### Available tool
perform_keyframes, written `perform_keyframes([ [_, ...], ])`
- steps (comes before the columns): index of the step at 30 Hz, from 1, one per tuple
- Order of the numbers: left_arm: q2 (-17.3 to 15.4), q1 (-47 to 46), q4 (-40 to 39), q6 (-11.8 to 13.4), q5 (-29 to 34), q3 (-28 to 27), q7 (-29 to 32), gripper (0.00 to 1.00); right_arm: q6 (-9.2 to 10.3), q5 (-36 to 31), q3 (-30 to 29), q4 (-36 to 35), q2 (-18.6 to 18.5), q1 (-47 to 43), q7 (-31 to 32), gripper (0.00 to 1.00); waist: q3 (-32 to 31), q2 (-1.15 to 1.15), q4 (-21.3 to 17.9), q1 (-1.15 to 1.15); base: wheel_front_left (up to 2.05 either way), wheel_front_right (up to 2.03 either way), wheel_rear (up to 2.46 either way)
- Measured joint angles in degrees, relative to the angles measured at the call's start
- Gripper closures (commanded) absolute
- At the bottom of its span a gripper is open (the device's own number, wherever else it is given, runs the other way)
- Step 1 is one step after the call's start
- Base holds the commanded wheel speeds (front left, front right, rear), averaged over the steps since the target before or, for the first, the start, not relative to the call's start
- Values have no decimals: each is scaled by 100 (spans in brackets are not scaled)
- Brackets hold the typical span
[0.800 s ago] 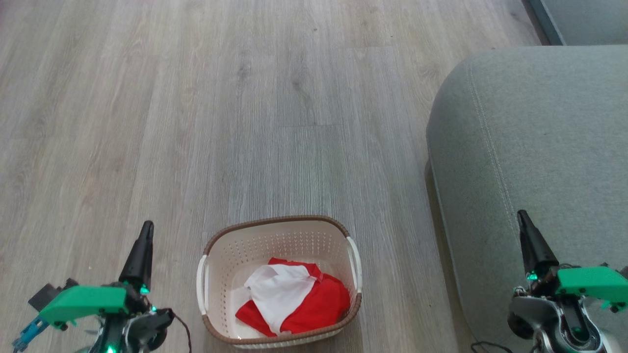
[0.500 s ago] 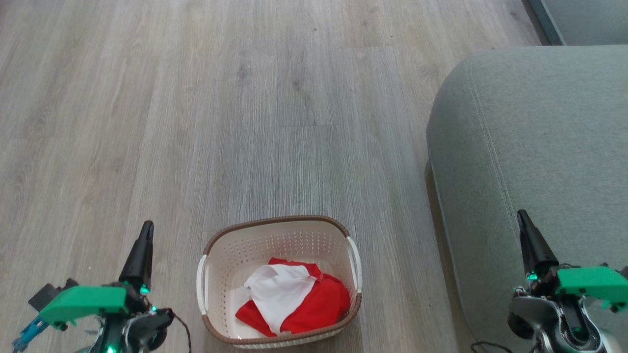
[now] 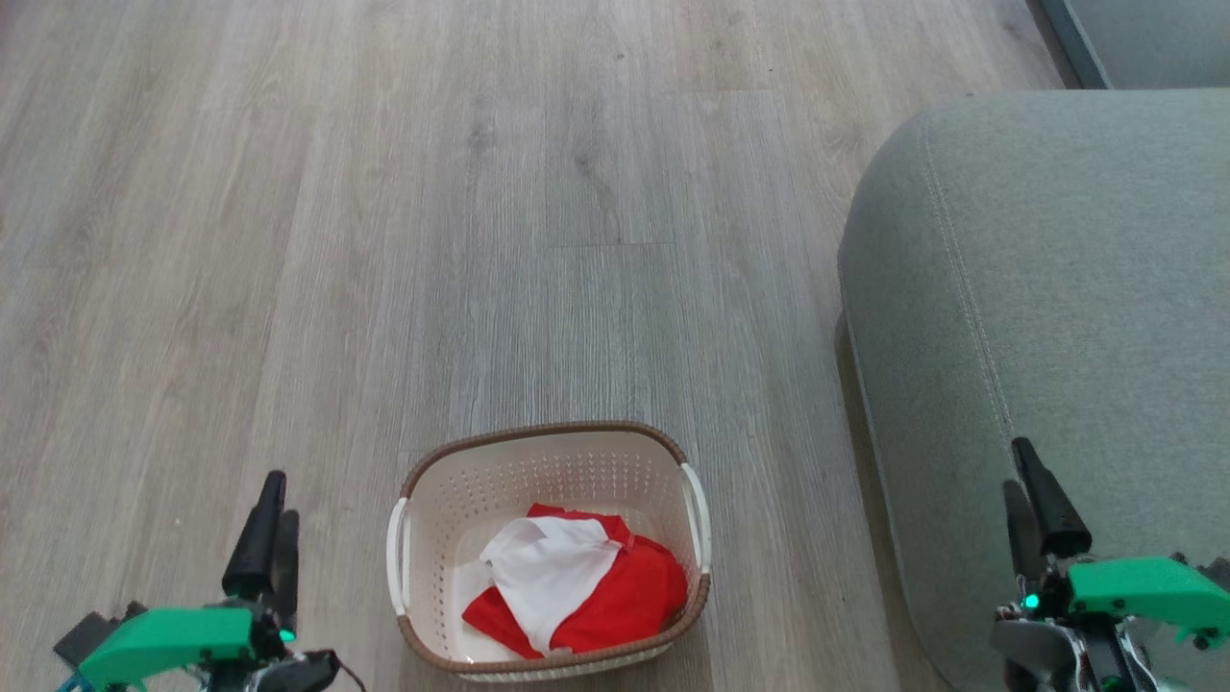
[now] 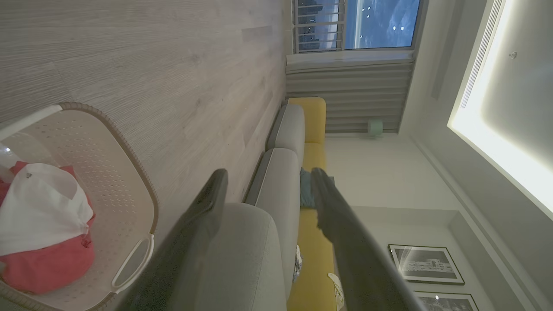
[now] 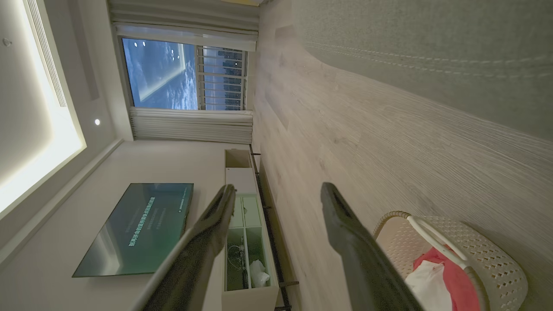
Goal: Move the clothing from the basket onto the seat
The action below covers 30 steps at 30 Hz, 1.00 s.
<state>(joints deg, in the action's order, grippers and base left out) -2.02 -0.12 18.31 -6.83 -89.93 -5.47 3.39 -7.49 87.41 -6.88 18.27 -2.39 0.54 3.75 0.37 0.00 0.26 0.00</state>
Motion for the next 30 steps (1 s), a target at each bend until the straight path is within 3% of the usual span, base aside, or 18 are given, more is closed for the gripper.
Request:
perform_keyframes([
  [12,1,-93,-280,-2,601,-224,-199,0,0,-1066,-34,-495,1,139,-185,0,2,0,48,0,0,0,0],
  [22,1,-263,-839,4,1344,-482,-348,0,0,-2252,264,-934,-35,252,-367,0,33,0,113,0,0,0,0],
  [30,0,-332,-1610,546,2263,-315,-502,0,0,-3114,478,-1258,-168,435,-485,0,57,0,164,0,0,0,0],
])
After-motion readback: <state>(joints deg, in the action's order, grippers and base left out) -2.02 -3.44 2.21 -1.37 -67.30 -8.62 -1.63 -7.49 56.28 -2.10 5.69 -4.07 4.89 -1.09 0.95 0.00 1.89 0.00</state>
